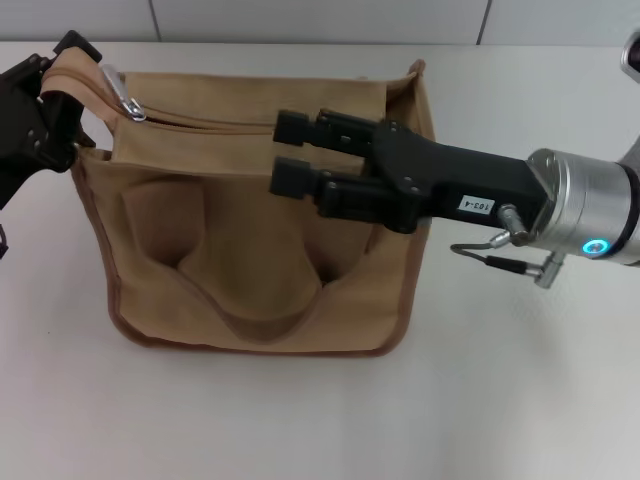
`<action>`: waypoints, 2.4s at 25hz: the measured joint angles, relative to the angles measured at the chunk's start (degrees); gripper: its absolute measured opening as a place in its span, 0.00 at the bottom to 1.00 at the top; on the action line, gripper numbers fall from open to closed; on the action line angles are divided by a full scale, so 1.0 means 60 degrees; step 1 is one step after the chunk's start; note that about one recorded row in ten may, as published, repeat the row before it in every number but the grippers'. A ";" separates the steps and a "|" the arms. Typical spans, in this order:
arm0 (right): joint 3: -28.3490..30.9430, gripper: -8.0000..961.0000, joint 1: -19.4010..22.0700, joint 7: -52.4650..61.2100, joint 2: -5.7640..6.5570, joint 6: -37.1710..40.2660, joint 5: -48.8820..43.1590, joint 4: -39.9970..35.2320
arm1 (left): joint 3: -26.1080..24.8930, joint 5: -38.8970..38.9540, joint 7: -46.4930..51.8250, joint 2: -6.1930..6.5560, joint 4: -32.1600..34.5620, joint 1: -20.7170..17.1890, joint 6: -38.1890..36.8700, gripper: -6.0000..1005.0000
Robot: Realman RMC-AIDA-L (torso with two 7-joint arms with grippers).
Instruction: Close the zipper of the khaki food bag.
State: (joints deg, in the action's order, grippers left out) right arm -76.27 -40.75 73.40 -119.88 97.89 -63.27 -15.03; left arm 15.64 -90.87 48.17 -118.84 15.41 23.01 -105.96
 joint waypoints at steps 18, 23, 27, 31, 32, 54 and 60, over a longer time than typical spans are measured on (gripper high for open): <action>-0.0289 0.80 0.0426 -0.4625 0.0001 -0.0717 0.1429 -0.0834 | -0.0059 -0.0001 0.0000 0.0002 -0.0127 0.0079 0.0038 0.02; -0.0802 0.80 0.0431 -0.4600 0.0001 -0.0449 0.2118 -0.1263 | -0.0059 -0.0001 -0.0001 0.0002 -0.0203 0.0093 0.0031 0.02; -0.1065 0.80 0.0383 -0.2262 0.0000 -0.0350 0.2774 -0.1278 | -0.0059 -0.0001 -0.0001 0.0001 -0.0216 0.0096 -0.0013 0.02; -0.1610 0.80 0.0233 0.2491 0.0001 -0.0373 0.3520 -0.1223 | -0.0058 0.0149 -0.0001 -0.0009 -0.0217 0.0173 -0.0249 0.02; -0.1610 0.80 0.0233 0.2491 0.0001 -0.0373 0.3520 -0.1223 | -0.0058 0.0149 -0.0001 -0.0009 -0.0217 0.0173 -0.0249 0.02; -0.4121 0.80 -0.0333 1.0909 0.0000 -0.2260 0.4967 -0.0839 | -0.0010 0.0278 -0.0076 -0.0043 -0.0382 0.0696 -0.0301 0.02; -0.4173 0.80 -0.0350 1.0842 0.0000 -0.2718 0.5146 -0.1025 | -0.0003 0.0277 -0.0080 -0.0043 -0.0442 0.0706 -0.0543 0.02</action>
State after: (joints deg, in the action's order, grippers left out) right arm -101.31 -42.85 138.45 -119.88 81.58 -32.40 -21.18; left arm 15.63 -89.21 47.69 -119.10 12.76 27.25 -109.22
